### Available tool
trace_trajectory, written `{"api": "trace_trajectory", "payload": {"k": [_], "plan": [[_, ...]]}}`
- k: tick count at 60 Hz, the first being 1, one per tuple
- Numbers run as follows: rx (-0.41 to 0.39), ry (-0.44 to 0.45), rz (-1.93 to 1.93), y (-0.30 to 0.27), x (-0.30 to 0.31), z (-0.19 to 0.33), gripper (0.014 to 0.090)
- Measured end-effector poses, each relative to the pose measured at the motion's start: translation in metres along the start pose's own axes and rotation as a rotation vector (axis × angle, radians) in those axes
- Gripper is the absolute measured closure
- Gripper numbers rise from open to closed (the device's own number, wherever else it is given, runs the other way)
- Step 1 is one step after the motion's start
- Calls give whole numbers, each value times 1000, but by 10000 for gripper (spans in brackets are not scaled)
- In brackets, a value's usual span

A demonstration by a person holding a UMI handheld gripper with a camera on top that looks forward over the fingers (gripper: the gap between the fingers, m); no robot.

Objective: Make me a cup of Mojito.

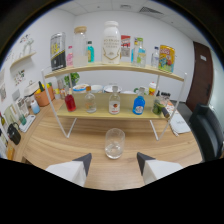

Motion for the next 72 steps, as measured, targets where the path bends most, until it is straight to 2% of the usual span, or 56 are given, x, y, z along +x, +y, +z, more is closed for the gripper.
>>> {"api": "trace_trajectory", "payload": {"k": [15,29,42,60,72], "plan": [[13,7,-5,-4,-5,-10,202],[-24,-3,7,23,-4,-23,198],[-59,5,4,41,46,-22,195],[-4,22,64,-21,133,26,202],[12,-1,54,-64,162,76,208]]}}
